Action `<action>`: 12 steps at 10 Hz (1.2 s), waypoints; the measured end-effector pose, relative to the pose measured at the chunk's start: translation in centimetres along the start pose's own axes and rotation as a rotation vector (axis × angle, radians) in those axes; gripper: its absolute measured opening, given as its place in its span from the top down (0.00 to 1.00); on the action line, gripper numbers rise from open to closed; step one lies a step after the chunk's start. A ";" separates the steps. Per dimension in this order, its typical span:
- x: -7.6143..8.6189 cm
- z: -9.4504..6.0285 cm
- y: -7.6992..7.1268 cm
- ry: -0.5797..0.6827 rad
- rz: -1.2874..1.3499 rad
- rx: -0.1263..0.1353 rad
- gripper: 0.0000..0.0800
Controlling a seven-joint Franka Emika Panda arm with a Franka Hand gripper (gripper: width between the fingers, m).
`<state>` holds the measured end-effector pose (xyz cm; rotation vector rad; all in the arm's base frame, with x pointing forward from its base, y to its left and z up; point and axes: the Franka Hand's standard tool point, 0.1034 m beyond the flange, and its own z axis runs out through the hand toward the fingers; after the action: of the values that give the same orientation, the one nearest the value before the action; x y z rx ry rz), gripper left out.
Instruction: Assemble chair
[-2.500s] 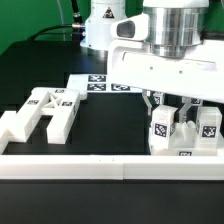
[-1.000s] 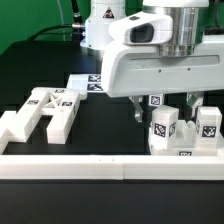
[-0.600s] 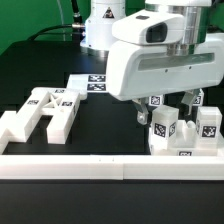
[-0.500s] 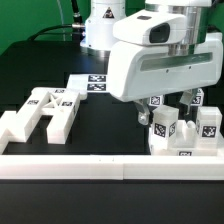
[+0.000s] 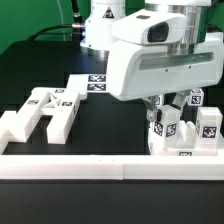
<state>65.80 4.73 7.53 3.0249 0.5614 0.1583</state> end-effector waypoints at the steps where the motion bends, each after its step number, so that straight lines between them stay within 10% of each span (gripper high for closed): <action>1: 0.0 0.0 0.0 0.000 0.113 0.000 0.63; 12: 0.0 0.1 -0.3 -0.003 0.945 0.014 0.63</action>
Offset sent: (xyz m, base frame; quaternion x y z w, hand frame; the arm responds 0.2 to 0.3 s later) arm -0.0066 0.0029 -0.0071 0.0150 -0.0164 0.2081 0.9779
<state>65.75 4.99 7.41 3.0112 -0.8945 0.1793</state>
